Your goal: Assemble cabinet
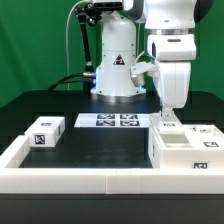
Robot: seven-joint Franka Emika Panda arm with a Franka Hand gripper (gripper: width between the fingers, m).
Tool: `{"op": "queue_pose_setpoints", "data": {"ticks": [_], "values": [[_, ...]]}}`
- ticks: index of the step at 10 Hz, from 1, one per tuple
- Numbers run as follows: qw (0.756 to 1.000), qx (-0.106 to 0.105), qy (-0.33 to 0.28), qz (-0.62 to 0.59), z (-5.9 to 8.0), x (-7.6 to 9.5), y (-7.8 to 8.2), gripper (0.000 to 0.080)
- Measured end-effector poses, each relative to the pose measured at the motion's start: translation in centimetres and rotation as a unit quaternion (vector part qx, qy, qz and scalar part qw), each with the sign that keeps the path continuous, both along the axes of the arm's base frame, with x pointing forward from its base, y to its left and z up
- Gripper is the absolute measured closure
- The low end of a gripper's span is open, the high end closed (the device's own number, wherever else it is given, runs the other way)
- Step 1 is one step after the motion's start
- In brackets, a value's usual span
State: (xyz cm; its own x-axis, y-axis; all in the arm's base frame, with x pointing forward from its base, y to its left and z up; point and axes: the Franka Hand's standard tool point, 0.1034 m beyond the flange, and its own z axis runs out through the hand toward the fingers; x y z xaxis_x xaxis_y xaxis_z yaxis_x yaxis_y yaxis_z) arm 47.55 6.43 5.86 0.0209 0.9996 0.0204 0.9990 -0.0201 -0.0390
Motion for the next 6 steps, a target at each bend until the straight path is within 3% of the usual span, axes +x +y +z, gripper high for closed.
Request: {"op": "queue_pose_setpoints", "data": {"ticks": [3, 6], "values": [[1.000, 0.000, 0.000, -0.004, 0.0, 0.1, 0.0, 0.0729], [1.000, 0.004, -0.009, 0.004, 0.2, 3.2, -0.4, 0.0729]]}}
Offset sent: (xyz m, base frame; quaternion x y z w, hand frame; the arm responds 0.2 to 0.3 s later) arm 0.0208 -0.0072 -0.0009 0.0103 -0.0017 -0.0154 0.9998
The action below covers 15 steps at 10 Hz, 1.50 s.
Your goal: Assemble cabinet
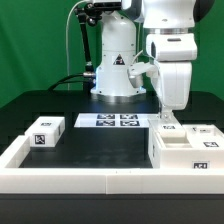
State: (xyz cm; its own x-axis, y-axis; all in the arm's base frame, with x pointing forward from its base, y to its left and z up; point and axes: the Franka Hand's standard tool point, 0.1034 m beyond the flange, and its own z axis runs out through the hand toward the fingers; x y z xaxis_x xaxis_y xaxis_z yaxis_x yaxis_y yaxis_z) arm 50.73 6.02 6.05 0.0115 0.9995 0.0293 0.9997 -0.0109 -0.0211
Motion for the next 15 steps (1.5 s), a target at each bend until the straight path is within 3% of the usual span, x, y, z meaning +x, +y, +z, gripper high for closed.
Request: {"op": "queue_pose_setpoints", "data": {"ticks": [6, 8, 12, 15], "values": [[1.000, 0.001, -0.004, 0.008, 0.0, 0.4, -0.3, 0.0729], [1.000, 0.008, -0.018, 0.002, 0.1, 3.3, -0.3, 0.0729], [1.000, 0.013, -0.019, 0.002, 0.0, 7.0, 0.1, 0.0729], [1.000, 0.009, -0.002, 0.001, -0.1, 7.0, -0.1, 0.0729]]}}
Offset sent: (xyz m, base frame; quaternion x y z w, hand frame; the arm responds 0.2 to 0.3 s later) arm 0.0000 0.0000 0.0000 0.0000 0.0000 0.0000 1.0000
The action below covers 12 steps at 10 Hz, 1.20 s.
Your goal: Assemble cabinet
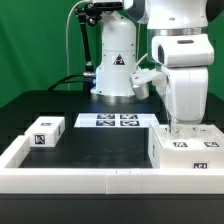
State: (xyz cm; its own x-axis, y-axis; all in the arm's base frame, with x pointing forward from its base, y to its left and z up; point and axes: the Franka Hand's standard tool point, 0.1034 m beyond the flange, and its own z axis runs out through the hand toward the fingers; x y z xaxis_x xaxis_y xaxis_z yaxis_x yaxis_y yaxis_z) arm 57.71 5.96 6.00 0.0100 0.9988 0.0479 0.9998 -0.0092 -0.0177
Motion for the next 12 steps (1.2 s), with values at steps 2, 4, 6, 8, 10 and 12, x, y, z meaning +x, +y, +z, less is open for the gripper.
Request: {"op": "queue_pose_setpoints", "data": {"ticks": [2, 4, 6, 8, 10, 12], "values": [[1.000, 0.000, 0.000, 0.000, -0.01, 0.00, -0.03, 0.0417], [1.000, 0.000, 0.000, 0.000, -0.01, 0.00, -0.06, 0.0234], [1.000, 0.000, 0.000, -0.001, -0.02, 0.00, -0.09, 0.0019], [1.000, 0.000, 0.000, -0.001, -0.02, 0.00, -0.10, 0.0005], [1.000, 0.000, 0.000, -0.001, -0.02, 0.00, -0.11, 0.0002], [1.000, 0.000, 0.000, -0.001, -0.02, 0.00, -0.12, 0.0002]]}}
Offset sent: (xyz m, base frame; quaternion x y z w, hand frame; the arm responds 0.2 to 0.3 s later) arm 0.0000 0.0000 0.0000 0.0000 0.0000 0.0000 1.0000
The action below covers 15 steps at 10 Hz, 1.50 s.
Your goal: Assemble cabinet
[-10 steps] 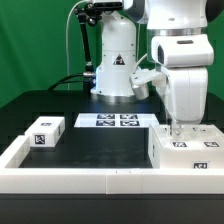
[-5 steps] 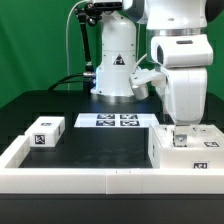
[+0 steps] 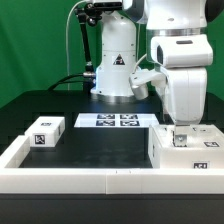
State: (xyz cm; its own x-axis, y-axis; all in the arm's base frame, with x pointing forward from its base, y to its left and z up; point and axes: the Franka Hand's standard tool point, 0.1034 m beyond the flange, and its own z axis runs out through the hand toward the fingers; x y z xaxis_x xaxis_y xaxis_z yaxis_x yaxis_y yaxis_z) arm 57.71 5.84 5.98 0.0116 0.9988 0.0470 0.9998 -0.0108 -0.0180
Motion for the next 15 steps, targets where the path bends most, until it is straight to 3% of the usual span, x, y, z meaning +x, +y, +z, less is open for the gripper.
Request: {"op": "queue_pose_setpoints", "data": {"ticks": [6, 7, 9, 12, 15], "values": [[1.000, 0.000, 0.000, -0.001, 0.0, 0.0, 0.0, 0.0002], [1.000, -0.002, -0.006, -0.023, 0.7, -0.4, -0.1, 0.0002], [0.996, -0.010, -0.009, -0.085, 2.1, -2.7, -0.2, 0.0002], [0.988, -0.005, -0.019, -0.156, 1.8, -4.9, 1.3, 0.0002], [0.986, -0.005, -0.018, -0.164, 1.8, -4.9, 1.2, 0.0002]]}}
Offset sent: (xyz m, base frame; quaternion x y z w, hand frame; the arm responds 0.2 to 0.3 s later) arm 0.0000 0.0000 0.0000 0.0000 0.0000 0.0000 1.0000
